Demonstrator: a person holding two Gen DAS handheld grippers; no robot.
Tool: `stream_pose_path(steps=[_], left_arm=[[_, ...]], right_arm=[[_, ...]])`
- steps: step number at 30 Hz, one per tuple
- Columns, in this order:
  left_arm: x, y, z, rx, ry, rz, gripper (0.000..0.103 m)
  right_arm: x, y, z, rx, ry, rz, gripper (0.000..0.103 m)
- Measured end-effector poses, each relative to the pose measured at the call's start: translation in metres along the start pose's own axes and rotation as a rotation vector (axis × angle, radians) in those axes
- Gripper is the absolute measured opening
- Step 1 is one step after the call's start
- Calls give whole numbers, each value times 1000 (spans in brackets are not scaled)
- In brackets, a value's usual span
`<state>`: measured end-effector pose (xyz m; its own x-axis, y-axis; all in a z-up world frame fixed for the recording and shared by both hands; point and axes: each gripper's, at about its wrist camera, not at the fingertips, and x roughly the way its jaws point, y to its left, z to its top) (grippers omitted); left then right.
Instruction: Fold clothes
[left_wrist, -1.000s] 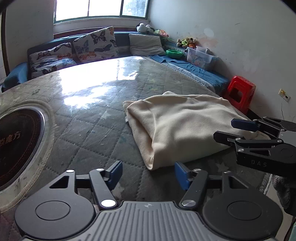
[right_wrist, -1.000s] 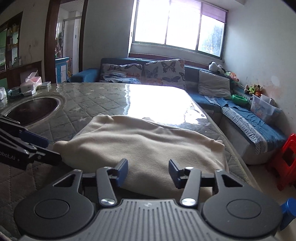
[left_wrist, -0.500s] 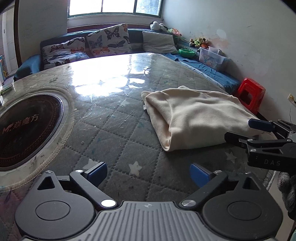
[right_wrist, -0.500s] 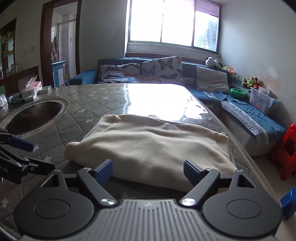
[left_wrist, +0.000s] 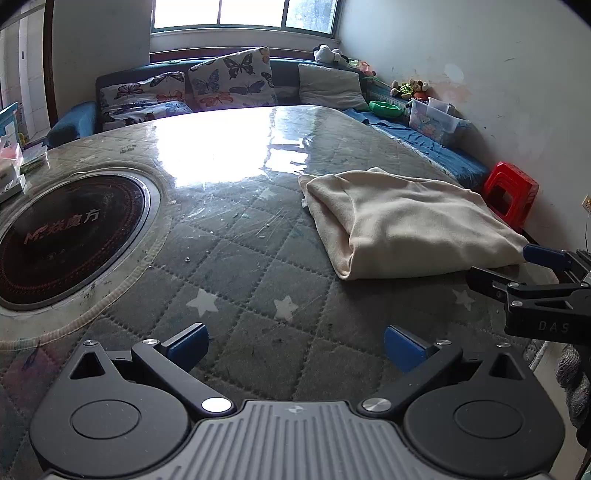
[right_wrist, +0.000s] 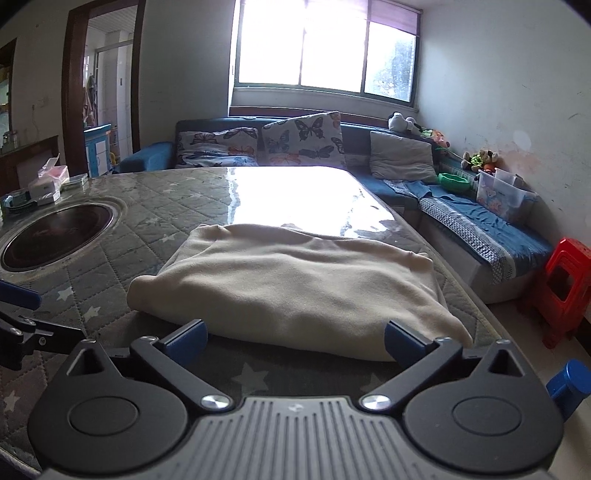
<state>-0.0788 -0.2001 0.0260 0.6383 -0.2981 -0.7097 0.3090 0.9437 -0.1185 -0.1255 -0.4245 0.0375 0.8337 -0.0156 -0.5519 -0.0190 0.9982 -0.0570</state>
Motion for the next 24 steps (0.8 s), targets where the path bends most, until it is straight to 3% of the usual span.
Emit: stream_pose_path(steps=[24], left_arm=[[-20, -18, -19, 22, -19, 5, 103]], right_arm=[[-20, 7, -14, 13, -6, -5, 103]])
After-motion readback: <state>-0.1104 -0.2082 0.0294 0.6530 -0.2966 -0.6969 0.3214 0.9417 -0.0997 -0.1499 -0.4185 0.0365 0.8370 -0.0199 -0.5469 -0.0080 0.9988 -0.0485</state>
